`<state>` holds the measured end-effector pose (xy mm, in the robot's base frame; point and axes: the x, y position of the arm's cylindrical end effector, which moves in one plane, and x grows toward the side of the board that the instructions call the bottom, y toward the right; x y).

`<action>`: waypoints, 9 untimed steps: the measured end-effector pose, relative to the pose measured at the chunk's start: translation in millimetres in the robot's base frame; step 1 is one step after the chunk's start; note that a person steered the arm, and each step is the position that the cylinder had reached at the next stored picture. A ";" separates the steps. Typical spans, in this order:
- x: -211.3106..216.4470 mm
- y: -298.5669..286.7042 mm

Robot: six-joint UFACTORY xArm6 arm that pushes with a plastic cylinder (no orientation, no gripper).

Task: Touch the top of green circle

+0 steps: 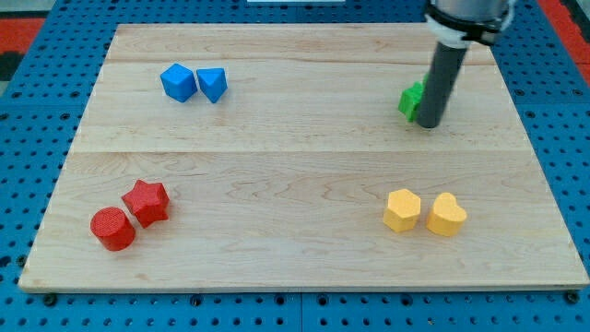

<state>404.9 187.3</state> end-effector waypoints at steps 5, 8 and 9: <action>5.3 27.2; 5.2 38.7; -37.2 110.1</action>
<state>367.7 297.4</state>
